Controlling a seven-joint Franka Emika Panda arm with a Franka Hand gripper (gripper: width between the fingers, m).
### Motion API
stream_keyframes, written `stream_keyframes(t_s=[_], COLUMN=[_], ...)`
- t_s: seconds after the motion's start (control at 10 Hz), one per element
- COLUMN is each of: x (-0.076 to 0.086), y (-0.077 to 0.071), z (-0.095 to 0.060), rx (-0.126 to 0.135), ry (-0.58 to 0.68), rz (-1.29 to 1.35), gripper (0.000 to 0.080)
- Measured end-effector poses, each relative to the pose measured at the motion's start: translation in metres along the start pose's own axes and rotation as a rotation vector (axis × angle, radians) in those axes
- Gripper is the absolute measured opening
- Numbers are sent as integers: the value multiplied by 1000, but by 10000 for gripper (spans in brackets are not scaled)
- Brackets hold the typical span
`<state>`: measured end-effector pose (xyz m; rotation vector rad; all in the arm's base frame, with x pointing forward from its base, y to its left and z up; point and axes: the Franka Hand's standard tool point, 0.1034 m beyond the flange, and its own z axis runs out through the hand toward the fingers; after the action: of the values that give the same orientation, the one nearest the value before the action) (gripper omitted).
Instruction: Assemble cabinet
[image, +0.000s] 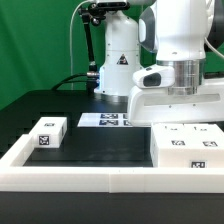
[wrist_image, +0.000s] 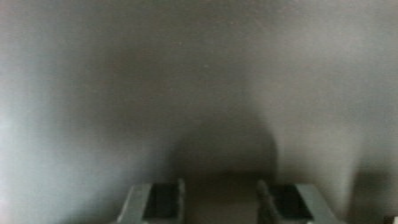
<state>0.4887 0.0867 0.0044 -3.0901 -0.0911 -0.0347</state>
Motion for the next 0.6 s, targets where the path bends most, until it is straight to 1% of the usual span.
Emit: stream_keyframes(t_s=[0.1, 0.2, 0.6], x=[0, 0, 0], y=[0, 0, 0], z=[0, 0, 0], rx=[0, 0, 0], ry=[0, 0, 0], rz=[0, -1, -1], gripper=[133, 27, 2])
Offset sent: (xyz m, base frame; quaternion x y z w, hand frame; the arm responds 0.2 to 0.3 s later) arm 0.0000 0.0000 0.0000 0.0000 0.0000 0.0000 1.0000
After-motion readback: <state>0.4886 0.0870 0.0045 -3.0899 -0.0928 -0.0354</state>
